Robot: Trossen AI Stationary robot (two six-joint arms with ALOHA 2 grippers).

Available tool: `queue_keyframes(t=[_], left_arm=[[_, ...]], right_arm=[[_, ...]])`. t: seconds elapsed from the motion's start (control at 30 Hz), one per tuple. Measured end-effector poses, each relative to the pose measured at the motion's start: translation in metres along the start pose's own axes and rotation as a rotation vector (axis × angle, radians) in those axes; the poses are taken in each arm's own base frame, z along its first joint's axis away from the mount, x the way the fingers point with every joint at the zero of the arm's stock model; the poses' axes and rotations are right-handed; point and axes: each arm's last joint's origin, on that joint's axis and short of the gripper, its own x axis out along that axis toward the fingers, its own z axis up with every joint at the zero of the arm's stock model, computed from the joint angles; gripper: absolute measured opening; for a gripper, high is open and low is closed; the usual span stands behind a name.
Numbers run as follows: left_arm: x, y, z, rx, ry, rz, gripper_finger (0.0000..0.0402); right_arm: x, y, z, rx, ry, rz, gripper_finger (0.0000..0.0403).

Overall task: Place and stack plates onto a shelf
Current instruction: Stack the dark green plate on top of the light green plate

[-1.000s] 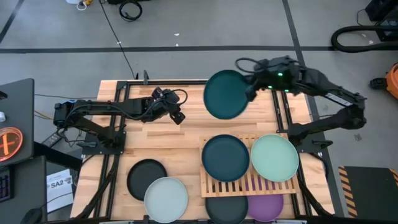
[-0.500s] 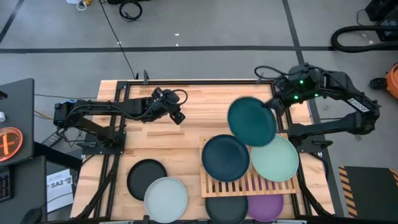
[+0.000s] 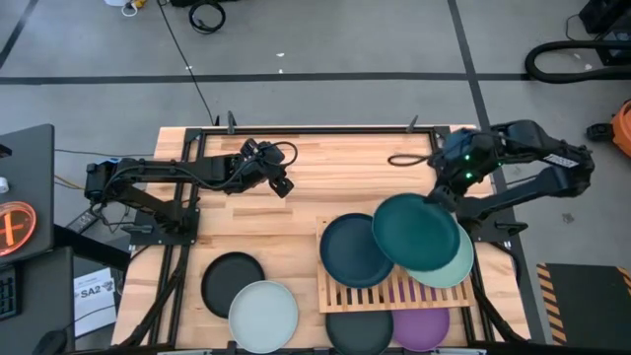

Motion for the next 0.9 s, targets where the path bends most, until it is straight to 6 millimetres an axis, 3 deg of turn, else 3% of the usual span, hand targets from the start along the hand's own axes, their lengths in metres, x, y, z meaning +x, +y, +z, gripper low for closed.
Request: queue_keyframes(t=[0.37,0.9], left_arm=[[0.0,0.0,0.0,-0.001,0.0,0.0,0.016],[0.0,0.0,0.0,-0.001,0.0,0.0,0.016]], right_arm=[[0.016,0.014,-0.022,-0.081,0.132,-0.173,0.0016],[0.017,0.019,-0.035,-0.206,0.12,-0.184,0.0017]])
